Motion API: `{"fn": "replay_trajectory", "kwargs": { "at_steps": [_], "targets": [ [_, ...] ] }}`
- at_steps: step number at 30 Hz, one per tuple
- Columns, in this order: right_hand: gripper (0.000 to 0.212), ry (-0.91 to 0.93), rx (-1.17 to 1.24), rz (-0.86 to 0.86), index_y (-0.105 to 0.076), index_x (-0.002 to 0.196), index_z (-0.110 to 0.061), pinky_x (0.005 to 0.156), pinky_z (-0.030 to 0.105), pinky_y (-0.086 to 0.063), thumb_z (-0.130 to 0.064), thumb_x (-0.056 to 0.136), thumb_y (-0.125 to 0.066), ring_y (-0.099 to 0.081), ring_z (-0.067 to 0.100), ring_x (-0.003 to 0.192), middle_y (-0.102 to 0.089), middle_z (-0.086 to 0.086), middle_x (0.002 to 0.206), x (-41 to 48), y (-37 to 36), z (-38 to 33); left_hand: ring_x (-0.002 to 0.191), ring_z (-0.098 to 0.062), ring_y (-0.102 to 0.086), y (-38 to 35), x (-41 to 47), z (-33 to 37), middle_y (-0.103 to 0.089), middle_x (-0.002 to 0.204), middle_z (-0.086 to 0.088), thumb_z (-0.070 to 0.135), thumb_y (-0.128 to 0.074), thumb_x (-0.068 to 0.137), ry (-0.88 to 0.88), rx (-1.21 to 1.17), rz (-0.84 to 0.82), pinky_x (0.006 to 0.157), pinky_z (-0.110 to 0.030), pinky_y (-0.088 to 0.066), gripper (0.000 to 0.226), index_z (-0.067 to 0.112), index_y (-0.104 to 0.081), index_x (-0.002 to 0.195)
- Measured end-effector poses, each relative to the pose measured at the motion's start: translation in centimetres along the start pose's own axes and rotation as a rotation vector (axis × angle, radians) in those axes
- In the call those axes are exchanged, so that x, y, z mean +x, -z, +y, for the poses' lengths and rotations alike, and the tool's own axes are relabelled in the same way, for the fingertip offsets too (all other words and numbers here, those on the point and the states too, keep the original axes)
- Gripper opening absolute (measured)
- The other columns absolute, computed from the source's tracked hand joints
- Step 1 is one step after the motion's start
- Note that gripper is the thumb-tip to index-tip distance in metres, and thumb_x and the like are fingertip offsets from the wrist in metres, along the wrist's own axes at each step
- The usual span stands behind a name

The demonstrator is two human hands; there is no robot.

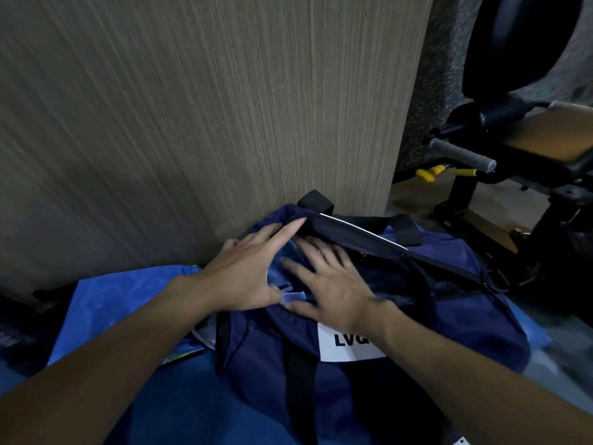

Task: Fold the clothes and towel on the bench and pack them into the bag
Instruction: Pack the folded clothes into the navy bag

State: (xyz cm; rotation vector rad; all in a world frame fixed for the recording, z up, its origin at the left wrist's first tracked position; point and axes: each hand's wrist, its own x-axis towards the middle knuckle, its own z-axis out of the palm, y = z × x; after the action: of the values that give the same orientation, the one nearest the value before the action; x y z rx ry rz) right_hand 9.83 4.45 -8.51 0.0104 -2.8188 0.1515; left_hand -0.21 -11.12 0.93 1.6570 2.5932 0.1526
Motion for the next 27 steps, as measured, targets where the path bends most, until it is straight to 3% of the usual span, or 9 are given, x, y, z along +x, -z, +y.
{"fn": "replay_trajectory", "kwargs": {
  "at_steps": [2,4,8,11,14,19,23,27],
  "targets": [
    [0.071,0.180,-0.014,-0.094,-0.029,0.150,-0.033,0.119,0.048,0.001,-0.068,0.089,-0.033,0.001,0.022,0.151,-0.008,-0.001,0.164,0.8,-0.2,1.0,0.143,-0.011,-0.027,-0.1,0.0,0.1,-0.019,0.156,0.016,0.038,-0.069,0.073,-0.004,-0.011,-0.005,0.108,-0.042,-0.028,0.116,0.058,0.022,0.143],
    [0.071,0.193,-0.016,-0.225,-0.027,0.151,-0.034,0.119,0.046,0.006,-0.068,0.089,-0.031,0.007,0.017,0.151,-0.009,-0.006,0.164,1.2,-0.9,1.5,0.144,-0.012,-0.027,-0.2,-0.2,-0.1,-0.019,0.157,0.014,0.040,-0.069,0.073,0.001,-0.009,-0.003,0.109,-0.044,-0.029,0.116,0.059,0.022,0.143],
    [0.086,-0.079,0.157,-0.420,-0.011,0.155,-0.035,0.121,0.047,0.000,-0.073,0.086,-0.044,0.011,0.019,0.151,0.007,-0.007,0.165,0.3,-2.6,2.7,0.145,-0.013,-0.024,-0.1,-0.5,-0.3,-0.016,0.159,0.012,0.040,-0.068,0.072,0.008,0.004,-0.024,0.111,-0.044,-0.026,0.117,0.059,0.024,0.141],
    [0.101,-0.219,0.248,-0.426,-0.002,0.157,-0.027,0.121,0.049,-0.004,-0.077,0.080,-0.045,0.013,0.023,0.151,0.016,-0.002,0.164,0.1,-3.4,1.7,0.143,-0.013,-0.028,-0.1,-0.5,-0.3,-0.018,0.157,0.013,0.039,-0.068,0.072,-0.002,-0.004,-0.018,0.111,-0.044,-0.027,0.116,0.057,0.023,0.143],
    [0.101,-0.272,0.299,-0.424,0.002,0.157,-0.020,0.121,0.047,-0.003,-0.071,0.085,-0.048,0.016,0.029,0.150,0.020,0.004,0.163,1.0,-3.6,-0.5,0.142,-0.011,-0.029,-0.2,-0.6,-0.3,-0.018,0.157,0.015,0.039,-0.069,0.075,-0.008,-0.004,-0.015,0.111,-0.041,-0.026,0.116,0.057,0.024,0.142],
    [0.100,-0.152,0.221,-0.456,0.003,0.156,-0.028,0.119,0.050,-0.014,-0.071,0.084,-0.052,0.003,0.030,0.148,0.016,0.000,0.163,1.3,-2.5,0.5,0.140,-0.008,-0.026,-0.2,-1.3,-0.6,-0.014,0.155,0.018,0.036,-0.067,0.075,-0.003,0.011,-0.032,0.109,-0.034,-0.022,0.113,0.058,0.023,0.141],
    [0.103,-0.182,0.198,-0.457,0.009,0.154,-0.039,0.119,0.049,0.000,-0.083,0.077,-0.045,0.013,0.023,0.149,0.021,-0.003,0.162,0.8,-3.3,1.6,0.141,-0.009,-0.027,-0.3,-1.5,-0.7,-0.016,0.155,0.019,0.037,-0.066,0.072,-0.008,0.020,-0.043,0.111,-0.037,-0.023,0.113,0.056,0.019,0.143],
    [0.106,-0.210,0.210,-0.444,0.012,0.153,-0.039,0.120,0.050,0.002,-0.087,0.075,-0.041,0.015,0.022,0.149,0.023,-0.002,0.162,1.1,-4.3,0.8,0.140,-0.009,-0.028,-0.4,-1.9,-1.0,-0.017,0.153,0.022,0.040,-0.064,0.069,-0.020,0.001,-0.065,0.111,-0.039,-0.025,0.112,0.056,0.018,0.143]
  ]
}}
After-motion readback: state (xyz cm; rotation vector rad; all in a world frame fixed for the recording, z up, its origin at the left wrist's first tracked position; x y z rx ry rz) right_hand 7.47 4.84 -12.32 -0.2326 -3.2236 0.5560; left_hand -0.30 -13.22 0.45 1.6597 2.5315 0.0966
